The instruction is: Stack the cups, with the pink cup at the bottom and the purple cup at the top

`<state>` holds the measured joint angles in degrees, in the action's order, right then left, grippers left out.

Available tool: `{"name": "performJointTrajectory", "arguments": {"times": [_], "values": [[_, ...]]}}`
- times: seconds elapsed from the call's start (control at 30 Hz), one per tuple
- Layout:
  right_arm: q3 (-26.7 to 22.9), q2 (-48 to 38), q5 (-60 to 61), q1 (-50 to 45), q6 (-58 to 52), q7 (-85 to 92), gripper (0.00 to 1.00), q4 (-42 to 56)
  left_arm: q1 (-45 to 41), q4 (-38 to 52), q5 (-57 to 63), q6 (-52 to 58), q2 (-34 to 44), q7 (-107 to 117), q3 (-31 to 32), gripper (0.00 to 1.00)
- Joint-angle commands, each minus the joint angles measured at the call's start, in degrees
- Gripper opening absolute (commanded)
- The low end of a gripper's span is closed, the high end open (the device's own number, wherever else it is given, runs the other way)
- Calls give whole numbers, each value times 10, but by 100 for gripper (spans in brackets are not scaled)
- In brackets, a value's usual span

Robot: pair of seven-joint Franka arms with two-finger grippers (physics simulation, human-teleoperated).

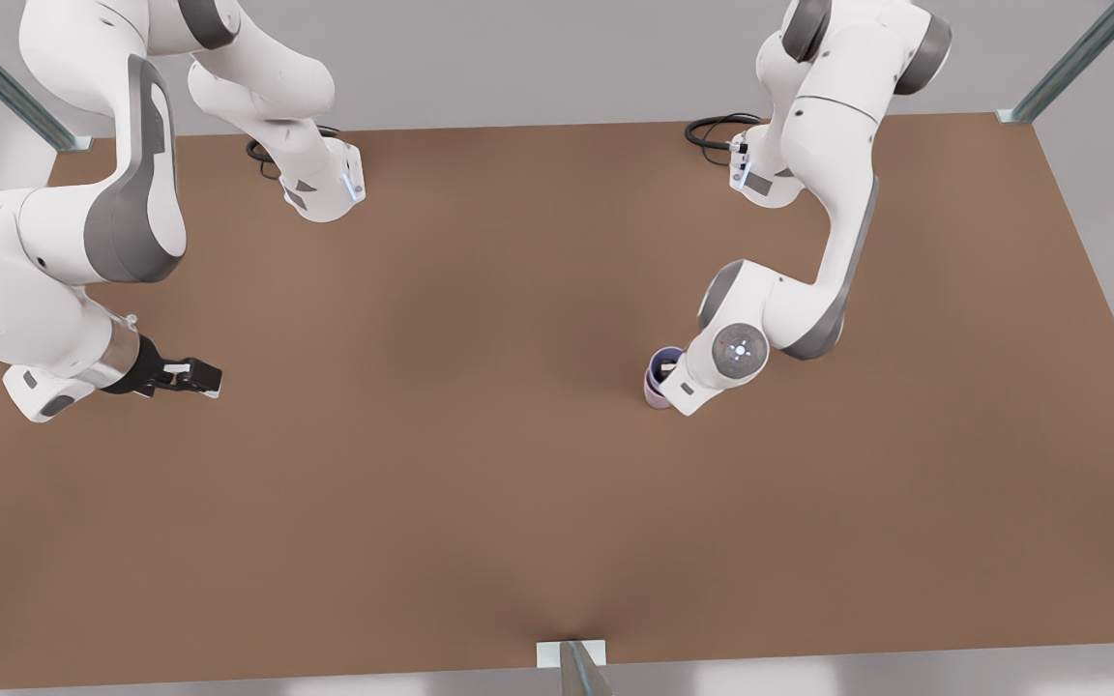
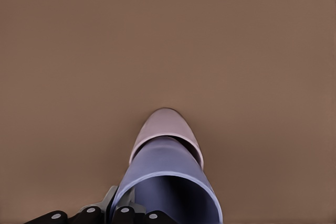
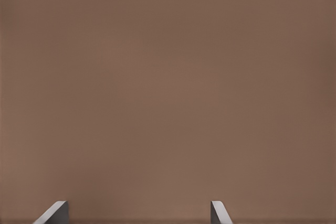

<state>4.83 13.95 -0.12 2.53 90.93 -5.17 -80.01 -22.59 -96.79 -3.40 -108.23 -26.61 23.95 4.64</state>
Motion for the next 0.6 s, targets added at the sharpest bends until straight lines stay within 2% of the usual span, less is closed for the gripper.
{"name": "performJointTrajectory", "arguments": {"times": [0.0, 0.17, 0.3, 0.37, 0.43, 0.47, 0.5, 0.57], "values": [[0, -1, 0, -1, -1, -1, 100, 0, 0, 0, -4, -7, 0, 3, 0, 21], [0, -1, 0, 0, -1, -1, 100, 0, 6, 0, -4, -12, -1, 0, 1, 22], [0, -1, -1, 0, 0, -1, 100, 0, 10, 0, -4, -14, -5, -3, 2, 40], [0, -1, -1, 0, 0, -1, 100, 0, 13, 1, -4, -15, -5, -3, 6, 44], [0, 0, -1, 0, 0, -1, 100, 0, 15, 1, -4, -15, -5, -4, 11, 56], [0, 0, -1, 0, 0, -1, 100, 0, 16, 1, -4, -15, -5, -4, 11, 69], [0, 0, -1, 0, 0, -1, 100, 0, 16, 0, -4, -15, -5, -4, 11, 100], [0, 0, -1, 0, 0, -1, 100, 0, 18, 1, -4, -13, -5, -4, 12, 100]]}}
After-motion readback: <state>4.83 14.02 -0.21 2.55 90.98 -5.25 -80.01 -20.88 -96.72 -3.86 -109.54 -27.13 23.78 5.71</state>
